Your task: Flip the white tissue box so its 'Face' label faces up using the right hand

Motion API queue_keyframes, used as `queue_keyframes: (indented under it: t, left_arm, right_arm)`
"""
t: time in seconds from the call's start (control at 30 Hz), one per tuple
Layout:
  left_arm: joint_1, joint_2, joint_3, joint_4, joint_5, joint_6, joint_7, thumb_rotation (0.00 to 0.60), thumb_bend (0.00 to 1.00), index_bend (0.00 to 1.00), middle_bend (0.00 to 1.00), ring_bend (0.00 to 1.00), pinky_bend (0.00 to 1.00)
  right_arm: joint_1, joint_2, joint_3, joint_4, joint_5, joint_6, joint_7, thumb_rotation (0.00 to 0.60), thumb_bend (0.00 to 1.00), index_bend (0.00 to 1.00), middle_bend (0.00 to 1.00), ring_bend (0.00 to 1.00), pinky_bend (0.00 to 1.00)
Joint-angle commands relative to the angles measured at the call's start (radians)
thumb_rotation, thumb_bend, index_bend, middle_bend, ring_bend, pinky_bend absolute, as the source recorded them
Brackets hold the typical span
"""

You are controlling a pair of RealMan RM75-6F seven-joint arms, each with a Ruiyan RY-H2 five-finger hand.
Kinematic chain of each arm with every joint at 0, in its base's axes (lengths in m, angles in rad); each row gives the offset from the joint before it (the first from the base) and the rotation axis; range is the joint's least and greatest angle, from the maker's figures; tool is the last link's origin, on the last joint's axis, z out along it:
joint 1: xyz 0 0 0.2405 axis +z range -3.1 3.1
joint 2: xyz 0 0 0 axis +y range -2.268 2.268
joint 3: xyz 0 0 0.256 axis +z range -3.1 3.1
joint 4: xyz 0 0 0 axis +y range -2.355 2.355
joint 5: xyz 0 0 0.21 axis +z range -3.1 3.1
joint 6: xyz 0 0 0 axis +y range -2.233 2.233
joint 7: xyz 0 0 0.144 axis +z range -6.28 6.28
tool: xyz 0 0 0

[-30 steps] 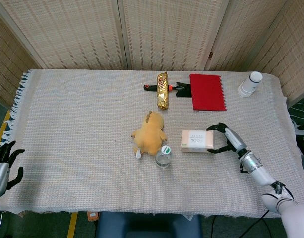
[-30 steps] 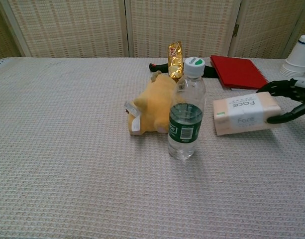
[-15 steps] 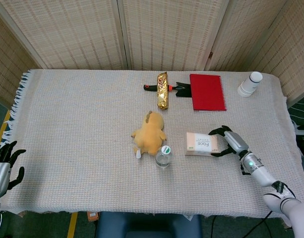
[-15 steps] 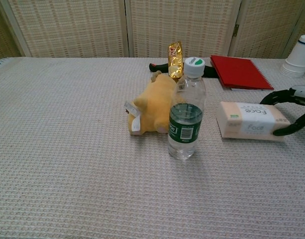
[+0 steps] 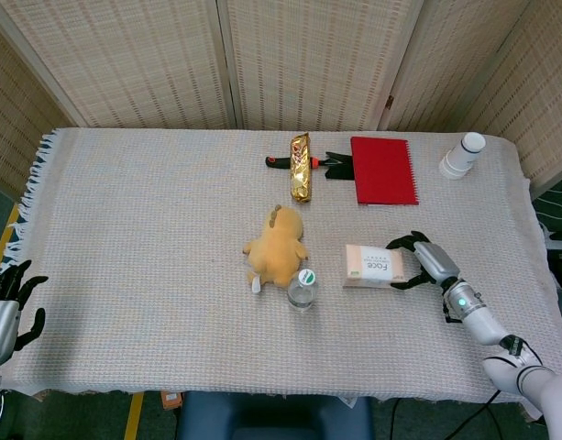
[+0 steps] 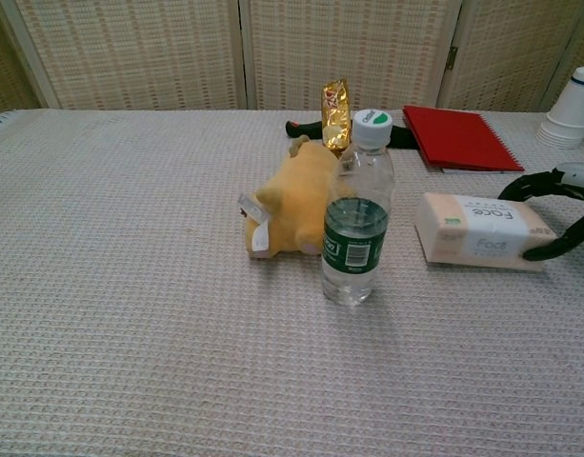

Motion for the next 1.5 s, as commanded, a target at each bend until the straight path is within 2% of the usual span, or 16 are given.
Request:
queue_keyframes:
  t: [0.03, 0.23, 0.37, 0.5, 0.63, 0.83, 0.9, 0.93, 1.0, 1.07, 1.13, 1.23, 1.37, 1.5]
  left_arm:
    - [0.0, 0.0, 0.0, 0.0, 0.0, -0.001, 0.001, 0.6, 0.5, 0.23, 0.0, 0.0, 0.1]
    - [-0.001, -0.002, 0.0, -0.001, 0.001, 0.001, 0.007, 0.6, 0.5, 0.23, 0.0, 0.0, 0.1]
    - [-0.001, -0.003, 0.001, -0.001, 0.001, 0.0, 0.011, 0.6, 0.5, 0.23, 0.0, 0.0, 0.1]
    - [-0.001, -0.003, 0.001, -0.003, 0.001, 0.0, 0.013, 0.6, 0.5, 0.23, 0.0, 0.0, 0.1]
    - [-0.001, -0.003, 0.001, -0.003, 0.002, 0.002, 0.014, 0.6, 0.5, 0.23, 0.0, 0.0, 0.1]
    - [0.0, -0.002, 0.001, -0.003, 0.002, 0.002, 0.012, 0.6, 0.5, 0.23, 0.0, 0.0, 0.1]
    - [-0.001, -0.002, 0.001, -0.004, 0.003, 0.002, 0.012, 0.6, 0.5, 0.23, 0.0, 0.0, 0.1]
    - [-0.001, -0.001, 0.002, -0.004, 0.003, 0.002, 0.012, 0.6, 0.5, 0.23, 0.0, 0.0, 0.1]
    - [-0.001, 0.0, 0.002, -0.003, 0.003, 0.001, 0.007, 0.6, 0.5, 0.23, 0.0, 0.0, 0.1]
    - [-0.002, -0.001, 0.002, 0.0, 0.002, -0.002, 0.006, 0.6, 0.5, 0.23, 0.0, 0.0, 0.1]
    - [-0.004, -0.002, 0.003, 0.0, 0.003, -0.006, 0.006, 0.6, 0.51, 0.23, 0.0, 0.0, 0.1]
    - [-0.006, -0.004, 0.005, -0.002, 0.007, -0.008, 0.008, 0.6, 0.5, 0.23, 0.0, 0.0, 0.1]
    - [-0.006, -0.004, 0.007, -0.005, 0.013, -0.006, 0.006, 0.6, 0.5, 0.23, 0.0, 0.0, 0.1]
    - [-0.005, -0.001, 0.009, -0.006, 0.023, 0.0, -0.011, 0.6, 0.5, 0.23, 0.0, 0.0, 0.1]
  right_arm:
    - [-0.002, 0.002, 0.003, -0.007, 0.005, -0.002, -0.008, 0.6, 0.0, 0.36, 0.42, 0.43, 0.0]
    - [-0.003, 0.008, 0.01, -0.02, 0.011, -0.003, -0.024, 0.6, 0.0, 0.34, 0.42, 0.43, 0.0]
    - [-0.003, 0.019, 0.015, -0.037, 0.015, 0.0, -0.059, 0.6, 0.0, 0.22, 0.4, 0.39, 0.0]
    - [-0.002, 0.039, 0.022, -0.074, 0.022, 0.0, -0.093, 0.6, 0.0, 0.05, 0.23, 0.24, 0.0]
    - [-0.001, 0.06, 0.031, -0.116, 0.03, -0.002, -0.117, 0.6, 0.0, 0.01, 0.14, 0.17, 0.0]
    - [-0.001, 0.078, 0.034, -0.148, 0.037, -0.007, -0.138, 0.6, 0.0, 0.0, 0.08, 0.11, 0.0]
    - [0.001, 0.09, 0.031, -0.166, 0.036, -0.015, -0.14, 0.6, 0.0, 0.0, 0.03, 0.06, 0.0]
    - [0.004, 0.113, 0.022, -0.195, 0.031, -0.032, -0.137, 0.6, 0.0, 0.0, 0.01, 0.04, 0.0]
    - [0.001, 0.248, 0.002, -0.361, 0.01, -0.026, -0.112, 0.6, 0.0, 0.0, 0.0, 0.0, 0.0]
    - [-0.015, 0.391, -0.001, -0.538, 0.016, 0.0, -0.156, 0.6, 0.0, 0.0, 0.0, 0.0, 0.0]
    - [-0.051, 0.515, 0.003, -0.707, 0.035, 0.061, -0.225, 0.6, 0.0, 0.0, 0.0, 0.0, 0.0]
    - [-0.122, 0.643, 0.009, -0.907, 0.065, 0.175, -0.327, 0.6, 0.0, 0.0, 0.0, 0.0, 0.0]
    - [-0.219, 0.686, -0.004, -1.03, 0.059, 0.322, -0.485, 0.6, 0.0, 0.0, 0.0, 0.0, 0.0]
    - [-0.316, 0.618, -0.014, -1.002, 0.06, 0.463, -0.716, 0.6, 0.0, 0.0, 0.0, 0.0, 0.0]
